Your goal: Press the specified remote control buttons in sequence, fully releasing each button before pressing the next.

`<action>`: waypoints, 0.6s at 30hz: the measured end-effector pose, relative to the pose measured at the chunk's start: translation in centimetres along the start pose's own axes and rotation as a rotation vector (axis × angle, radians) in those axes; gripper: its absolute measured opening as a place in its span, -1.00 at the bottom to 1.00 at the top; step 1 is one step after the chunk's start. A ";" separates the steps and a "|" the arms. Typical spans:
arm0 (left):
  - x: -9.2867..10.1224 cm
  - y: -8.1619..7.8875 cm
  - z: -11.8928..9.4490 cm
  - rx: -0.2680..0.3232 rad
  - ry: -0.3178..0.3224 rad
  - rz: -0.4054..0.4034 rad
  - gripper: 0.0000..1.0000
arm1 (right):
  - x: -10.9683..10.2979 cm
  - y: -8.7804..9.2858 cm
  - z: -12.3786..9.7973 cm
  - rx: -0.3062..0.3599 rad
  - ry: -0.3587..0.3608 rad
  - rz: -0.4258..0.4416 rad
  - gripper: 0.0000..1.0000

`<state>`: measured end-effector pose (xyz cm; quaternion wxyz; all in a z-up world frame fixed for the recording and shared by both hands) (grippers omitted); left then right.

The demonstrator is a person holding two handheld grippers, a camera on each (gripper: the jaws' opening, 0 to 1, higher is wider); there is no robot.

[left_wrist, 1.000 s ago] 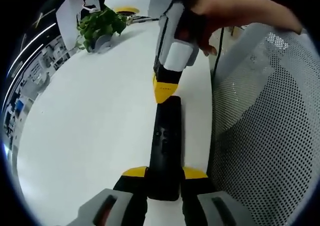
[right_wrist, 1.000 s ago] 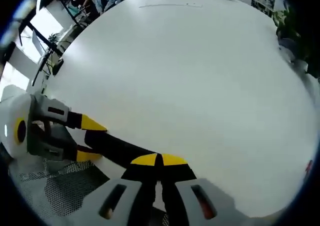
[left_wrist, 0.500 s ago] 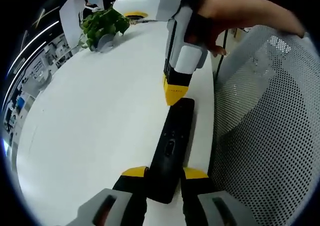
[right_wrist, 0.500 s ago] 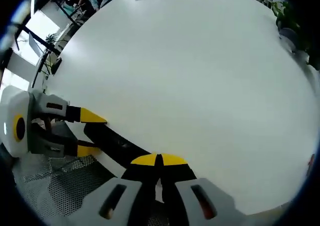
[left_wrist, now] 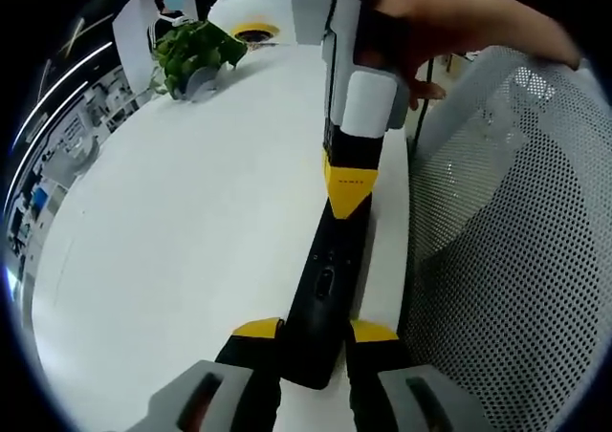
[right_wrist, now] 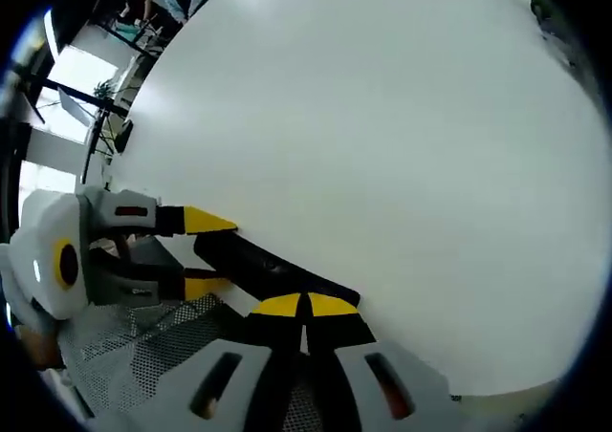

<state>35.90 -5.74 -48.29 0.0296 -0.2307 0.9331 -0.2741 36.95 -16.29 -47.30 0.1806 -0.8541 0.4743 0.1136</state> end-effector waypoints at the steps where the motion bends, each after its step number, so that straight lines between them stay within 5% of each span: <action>1: 0.0 0.0 0.0 0.000 0.000 0.000 -0.49 | 0.0 0.0 0.0 0.000 0.002 -0.001 -1.00; 18: 0.0 0.0 0.0 -0.003 -0.002 -0.025 -0.48 | -0.5 -0.1 0.4 -0.016 0.078 -0.113 -1.00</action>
Point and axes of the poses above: the point that each gripper's makers call its tool centre point, and the gripper's own axes: z roughly forward along the fingers, x roughly to its right, y roughly out of its underside, the point moved 4 cm from there along -z, roughly backward along the fingers, and after that the axes turned 12 degrees about -z, right-handed, at the moved point
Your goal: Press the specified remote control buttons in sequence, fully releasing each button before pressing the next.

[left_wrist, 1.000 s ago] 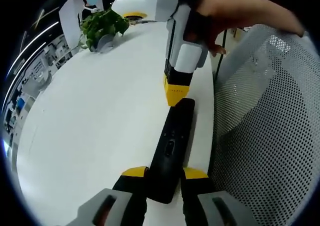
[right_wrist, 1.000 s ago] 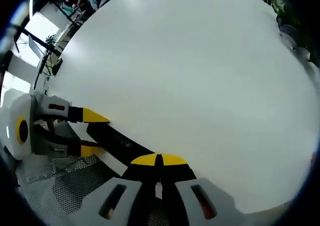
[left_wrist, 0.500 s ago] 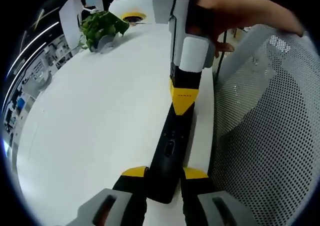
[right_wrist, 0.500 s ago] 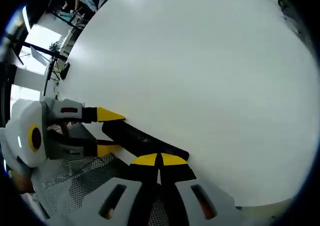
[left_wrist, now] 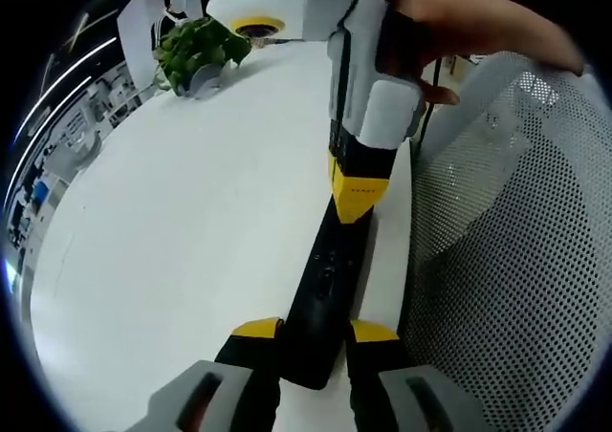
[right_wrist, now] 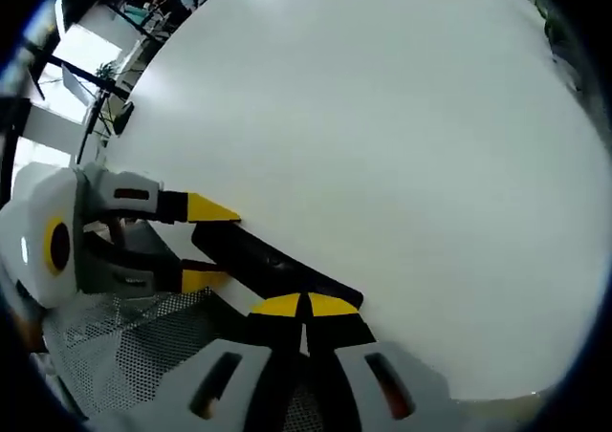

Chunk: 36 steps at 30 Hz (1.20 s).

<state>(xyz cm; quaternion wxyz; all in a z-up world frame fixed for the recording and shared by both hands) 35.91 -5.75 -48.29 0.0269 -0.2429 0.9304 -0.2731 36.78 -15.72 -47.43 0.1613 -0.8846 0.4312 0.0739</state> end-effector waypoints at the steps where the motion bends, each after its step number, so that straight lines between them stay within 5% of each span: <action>1: 0.0 0.0 0.0 -0.001 -0.001 0.000 -0.48 | -0.1 0.0 0.0 -0.002 0.018 -0.021 -1.00; 6: 0.0 -0.1 0.0 -0.004 -0.008 0.006 -0.45 | -0.4 0.1 0.1 -0.027 0.079 -0.134 -1.00; 12: -0.1 -0.1 0.0 -0.007 -0.008 -0.008 -0.44 | -0.8 0.0 0.2 -0.043 0.103 -0.148 -1.00; 22: -0.1 -0.1 0.0 0.002 -0.004 -0.006 -0.45 | -0.5 0.5 -0.3 -0.004 0.024 -0.059 -1.00; 36: 0.2 -0.2 0.1 -0.005 -0.006 0.056 -0.49 | -0.2 0.2 -0.2 -0.013 0.001 -0.057 -1.00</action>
Point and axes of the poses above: the point that each gripper's makers call its tool centre point, and the gripper's own axes: z roughly forward along the fingers, x roughly to its right, y roughly out of its underside, the point moved 4 cm from there along -z, roughly backward along the fingers, and after that the axes turned 12 degrees about -z, right-handed, at the moved point
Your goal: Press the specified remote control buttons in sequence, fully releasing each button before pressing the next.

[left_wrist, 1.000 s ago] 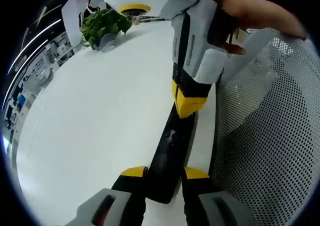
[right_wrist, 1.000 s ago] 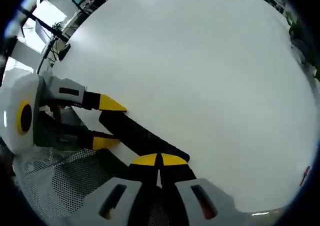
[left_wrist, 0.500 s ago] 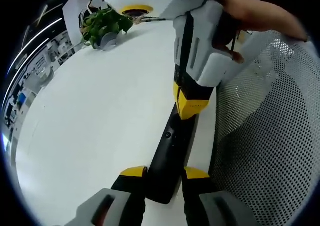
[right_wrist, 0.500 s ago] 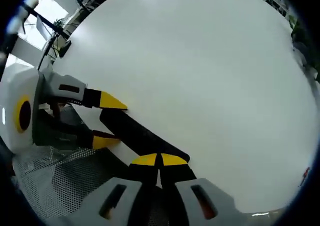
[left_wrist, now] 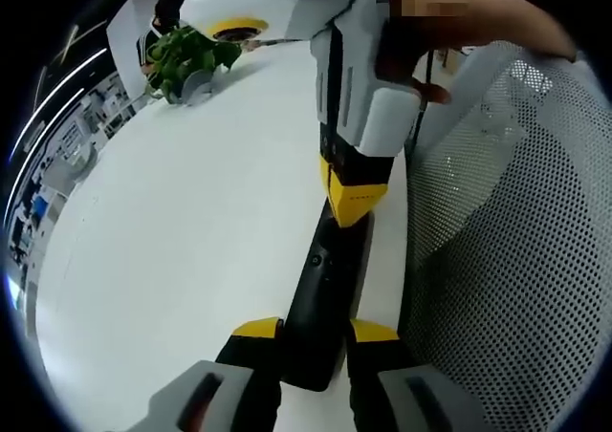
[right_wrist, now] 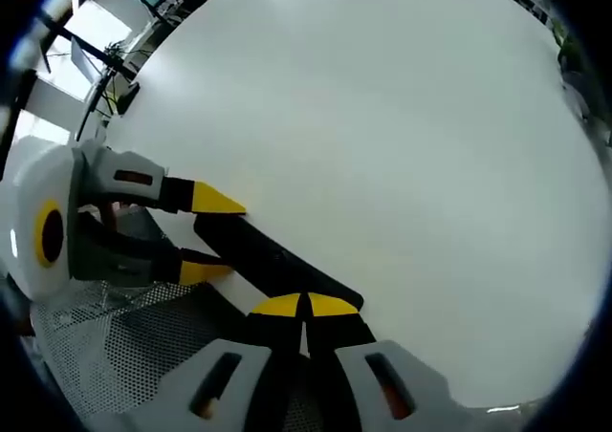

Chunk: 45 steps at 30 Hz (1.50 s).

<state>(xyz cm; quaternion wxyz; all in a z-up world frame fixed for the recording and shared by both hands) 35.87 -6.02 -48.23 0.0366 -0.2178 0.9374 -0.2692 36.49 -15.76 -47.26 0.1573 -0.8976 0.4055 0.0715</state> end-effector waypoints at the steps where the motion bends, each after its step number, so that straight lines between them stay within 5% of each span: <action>1: 0.0 0.0 0.0 -0.001 -0.001 -0.001 -0.49 | 0.1 0.0 0.0 0.002 -0.005 0.009 -1.00; 8: 0.3 0.0 0.1 -0.005 0.004 -0.006 -0.50 | 0.5 0.1 -0.1 0.018 -0.033 0.100 -1.00; 20: 0.6 -0.2 0.1 0.001 0.013 -0.008 -0.51 | 1.0 -1.1 -0.3 0.083 0.041 0.026 -1.00; 45: 0.4 -0.1 0.3 0.008 0.024 -0.061 -0.50 | 1.1 -1.5 0.7 0.122 0.043 0.013 -1.00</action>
Point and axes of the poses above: the point that each gripper's makers call its tool centre point, and the gripper's own axes: z roughly forward along the fingers, x roughly to its right, y roughly out of its underside, the point moved 4 cm from there along -z, roughly backward along the fingers, and after that the axes turned 12 degrees about -z, right-handed, at the moved point
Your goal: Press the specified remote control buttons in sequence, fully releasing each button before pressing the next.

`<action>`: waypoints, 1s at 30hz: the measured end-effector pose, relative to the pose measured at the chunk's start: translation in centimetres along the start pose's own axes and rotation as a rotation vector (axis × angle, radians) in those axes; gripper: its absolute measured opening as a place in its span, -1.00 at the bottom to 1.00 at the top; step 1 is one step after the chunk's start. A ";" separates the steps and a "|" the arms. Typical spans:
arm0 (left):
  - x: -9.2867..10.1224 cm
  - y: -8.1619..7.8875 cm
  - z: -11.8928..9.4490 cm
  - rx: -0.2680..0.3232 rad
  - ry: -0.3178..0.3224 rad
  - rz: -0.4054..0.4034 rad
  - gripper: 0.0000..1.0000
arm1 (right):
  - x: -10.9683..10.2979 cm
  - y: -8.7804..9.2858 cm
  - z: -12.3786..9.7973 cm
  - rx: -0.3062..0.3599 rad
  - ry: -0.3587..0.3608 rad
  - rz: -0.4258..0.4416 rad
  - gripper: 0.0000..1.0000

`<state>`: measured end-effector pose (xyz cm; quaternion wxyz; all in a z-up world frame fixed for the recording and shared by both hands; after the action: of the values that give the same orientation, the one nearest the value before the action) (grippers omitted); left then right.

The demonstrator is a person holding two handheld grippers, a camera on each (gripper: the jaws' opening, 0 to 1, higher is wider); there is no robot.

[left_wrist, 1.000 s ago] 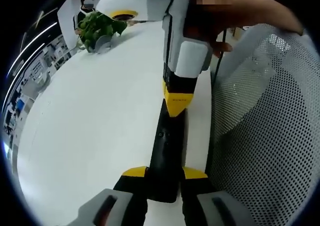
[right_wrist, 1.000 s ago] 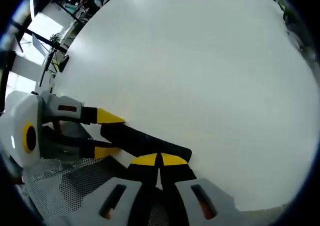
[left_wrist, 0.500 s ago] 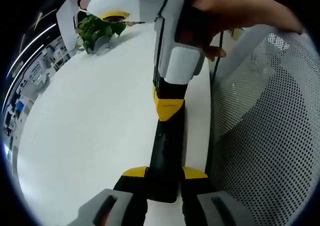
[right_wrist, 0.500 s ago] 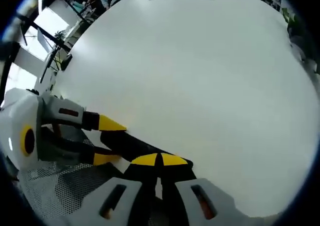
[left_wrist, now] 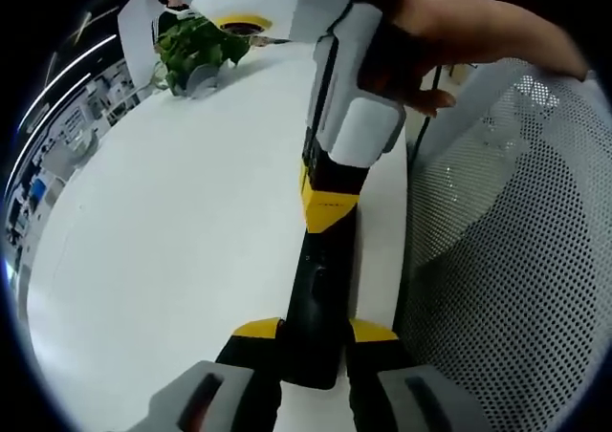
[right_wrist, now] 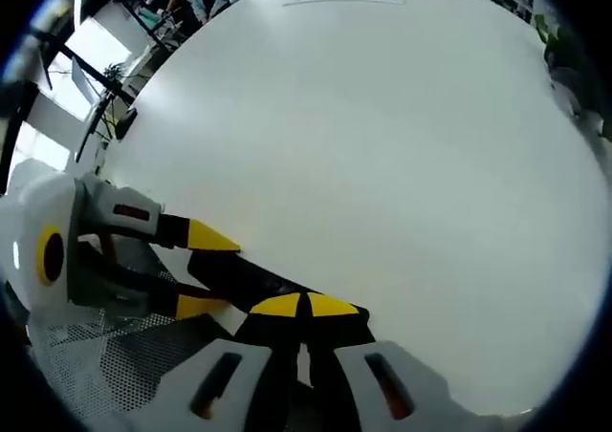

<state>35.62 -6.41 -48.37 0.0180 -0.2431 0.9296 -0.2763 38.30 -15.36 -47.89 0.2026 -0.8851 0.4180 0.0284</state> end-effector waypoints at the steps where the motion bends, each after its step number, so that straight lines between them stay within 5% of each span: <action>1: 0.0 0.0 0.0 0.001 0.000 -0.001 -0.50 | 0.0 0.0 0.0 0.000 0.006 -0.009 -1.00; 8: 0.1 -0.1 0.0 0.008 -0.002 -0.004 -0.50 | -0.6 -0.1 -0.1 -0.026 0.065 -0.117 -1.00; 16: 0.1 -0.1 0.0 0.010 -0.005 0.001 -0.50 | -0.2 0.1 -0.5 0.011 0.016 -0.019 -1.00; 30: 0.2 -0.2 0.0 0.015 -0.010 0.052 -0.51 | -0.8 0.2 -0.7 -0.031 0.020 -0.074 -1.00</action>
<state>35.52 -6.67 -48.29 0.0318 -0.2199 0.9335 -0.2815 37.50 -15.13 -47.18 0.1856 -0.9033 0.3864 0.0183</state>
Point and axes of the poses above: the point that each gripper's makers call its tool centre point, and the gripper's own axes: z roughly forward along the fingers, x roughly to its right, y roughly out of its underside, the point moved 4 cm from there along -z, roughly backward along the fingers, and after that the axes turned 12 degrees about -z, right-handed, at the moved point
